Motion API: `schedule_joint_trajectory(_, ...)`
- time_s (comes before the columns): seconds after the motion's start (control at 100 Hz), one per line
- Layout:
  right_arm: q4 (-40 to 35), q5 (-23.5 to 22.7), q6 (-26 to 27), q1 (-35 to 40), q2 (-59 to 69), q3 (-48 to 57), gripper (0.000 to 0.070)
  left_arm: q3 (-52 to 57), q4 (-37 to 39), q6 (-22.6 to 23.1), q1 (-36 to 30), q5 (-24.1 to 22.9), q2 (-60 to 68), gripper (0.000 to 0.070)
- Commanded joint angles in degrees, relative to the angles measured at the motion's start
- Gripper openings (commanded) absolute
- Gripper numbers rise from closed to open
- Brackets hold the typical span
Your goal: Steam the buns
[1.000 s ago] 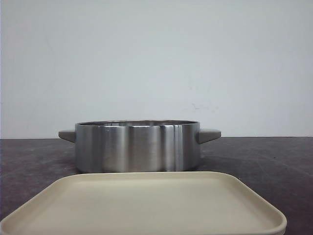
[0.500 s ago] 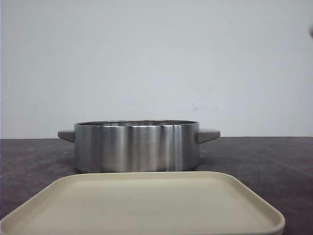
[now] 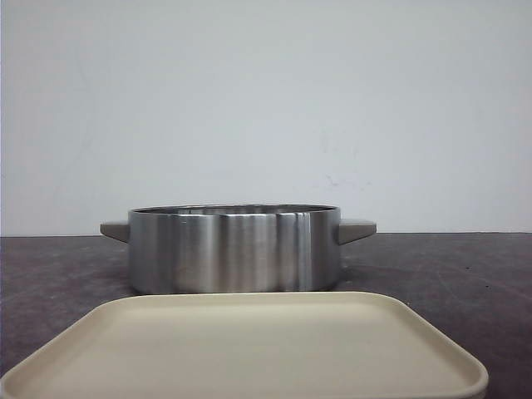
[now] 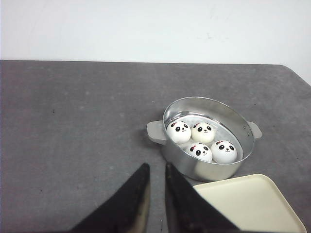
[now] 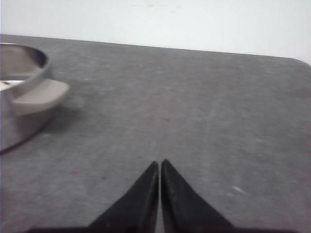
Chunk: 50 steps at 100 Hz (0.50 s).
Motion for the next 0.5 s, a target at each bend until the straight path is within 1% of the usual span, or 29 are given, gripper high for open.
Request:
schedule_joint_trajectory(0.0, -0.46, 0.26, -0.98, -0.26, -0.15, -0.15, 0.0000, 1.29, 0.61, -0.04, -0.44, -0.11, 0.13, 0.0015)
schedule_joint_trajectory(0.21, 1.05, 0.17, -0.94, -0.24, -0.15, -0.15, 0.0000, 1.29, 0.61, -0.02, -0.44, -0.13, 0.13, 0.0015)
schedule_joint_trajectory(0.49, 1.05, 0.20, -0.94, -0.24, -0.15, -0.15, 0.0000, 1.29, 0.61, -0.02, -0.44, -0.11, 0.13, 0.0015)
